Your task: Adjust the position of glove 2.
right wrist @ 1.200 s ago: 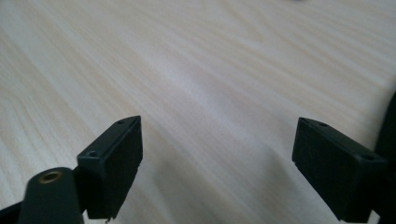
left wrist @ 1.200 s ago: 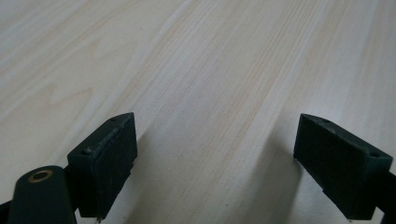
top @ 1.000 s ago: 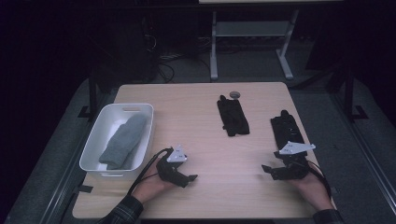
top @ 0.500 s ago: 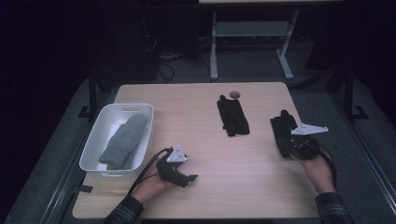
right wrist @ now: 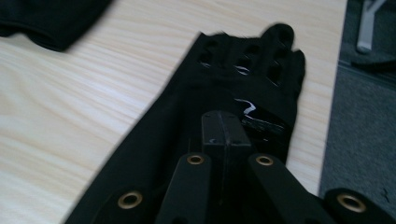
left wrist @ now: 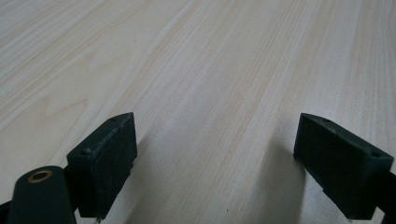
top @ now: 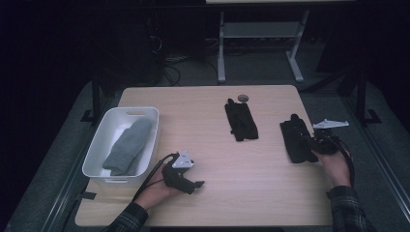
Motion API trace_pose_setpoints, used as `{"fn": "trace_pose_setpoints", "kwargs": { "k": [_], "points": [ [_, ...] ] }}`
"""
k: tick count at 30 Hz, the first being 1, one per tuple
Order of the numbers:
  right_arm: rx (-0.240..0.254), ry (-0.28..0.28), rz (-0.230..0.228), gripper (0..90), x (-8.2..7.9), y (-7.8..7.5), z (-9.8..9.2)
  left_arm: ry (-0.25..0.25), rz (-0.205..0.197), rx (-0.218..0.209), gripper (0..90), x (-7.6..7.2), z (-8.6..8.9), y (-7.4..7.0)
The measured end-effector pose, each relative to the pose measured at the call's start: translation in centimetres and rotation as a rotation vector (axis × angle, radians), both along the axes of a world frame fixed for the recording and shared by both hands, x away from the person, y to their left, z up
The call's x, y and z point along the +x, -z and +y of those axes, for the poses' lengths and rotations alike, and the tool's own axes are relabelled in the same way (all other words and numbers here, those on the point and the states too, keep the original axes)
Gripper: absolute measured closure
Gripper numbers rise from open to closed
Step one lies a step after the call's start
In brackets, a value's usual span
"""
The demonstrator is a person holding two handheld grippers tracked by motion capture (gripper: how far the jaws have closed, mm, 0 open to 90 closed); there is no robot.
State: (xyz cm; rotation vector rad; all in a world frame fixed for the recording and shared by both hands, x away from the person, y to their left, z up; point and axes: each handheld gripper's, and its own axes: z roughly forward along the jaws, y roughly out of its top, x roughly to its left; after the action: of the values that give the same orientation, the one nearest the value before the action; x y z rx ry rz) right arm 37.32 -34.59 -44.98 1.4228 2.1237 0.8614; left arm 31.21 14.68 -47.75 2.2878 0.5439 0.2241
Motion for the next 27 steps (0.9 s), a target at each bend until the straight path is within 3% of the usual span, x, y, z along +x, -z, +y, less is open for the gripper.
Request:
{"fn": "trace_pose_setpoints", "kwargs": {
  "k": [9,13,27],
  "points": [
    [-0.002,-0.028,0.069,90.0,0.4,1.2,-0.1,0.0,0.001,0.0,12.4,0.0,0.0,0.0],
    [0.0,-0.038,0.074,90.0,0.3,1.4,0.0,0.001,0.0,0.001,12.4,0.0,0.0,0.0],
    [-0.023,-0.155,0.109,90.0,-1.9,1.1,3.1,-0.001,-0.005,-0.006,12.4,0.0,0.0,0.1]
  ]
}}
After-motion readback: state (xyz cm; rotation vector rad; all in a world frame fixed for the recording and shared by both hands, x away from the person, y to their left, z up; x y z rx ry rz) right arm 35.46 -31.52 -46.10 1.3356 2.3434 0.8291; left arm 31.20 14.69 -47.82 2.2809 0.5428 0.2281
